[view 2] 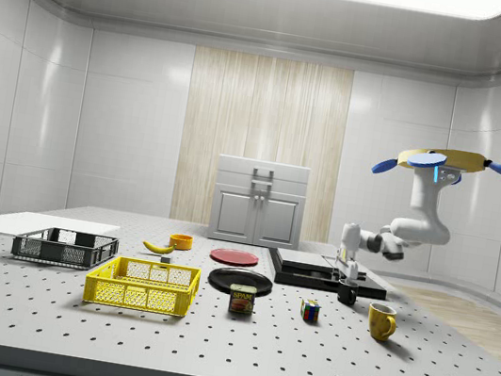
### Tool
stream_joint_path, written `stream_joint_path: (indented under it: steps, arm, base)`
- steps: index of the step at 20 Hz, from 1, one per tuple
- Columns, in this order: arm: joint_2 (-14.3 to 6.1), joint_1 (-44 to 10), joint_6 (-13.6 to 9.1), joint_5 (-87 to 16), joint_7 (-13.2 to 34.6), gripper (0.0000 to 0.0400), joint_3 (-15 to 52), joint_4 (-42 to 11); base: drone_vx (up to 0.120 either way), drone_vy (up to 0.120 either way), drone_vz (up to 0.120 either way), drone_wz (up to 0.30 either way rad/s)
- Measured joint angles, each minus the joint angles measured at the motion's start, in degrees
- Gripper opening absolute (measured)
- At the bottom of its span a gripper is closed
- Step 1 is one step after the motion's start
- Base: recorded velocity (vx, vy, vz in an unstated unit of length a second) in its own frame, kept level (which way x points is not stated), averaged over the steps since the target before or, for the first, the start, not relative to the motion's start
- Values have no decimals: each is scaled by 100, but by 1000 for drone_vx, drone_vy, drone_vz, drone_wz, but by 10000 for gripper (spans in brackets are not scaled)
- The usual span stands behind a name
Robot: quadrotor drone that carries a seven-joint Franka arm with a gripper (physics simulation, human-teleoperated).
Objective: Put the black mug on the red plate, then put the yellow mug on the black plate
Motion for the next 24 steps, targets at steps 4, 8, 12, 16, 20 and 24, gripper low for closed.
stream_joint_path:
  steps: [4,8,12,16,20,24]
  arm:
    - [-69,-28,65,34,22,149,13,8]
    - [-136,-54,126,68,44,124,25,15]
    - [-191,-82,131,195,79,115,140,-8]
    - [-236,-120,62,476,138,112,422,-65]
    - [-296,-162,30,720,192,111,658,-101]
    - [-372,-195,59,861,227,110,781,-112]
  base:
    - [0,0,0,0]
    - [0,0,0,0]
    - [0,0,10,0]
    - [0,0,120,0]
    - [50,-50,120,0]
    - [120,-120,100,0]
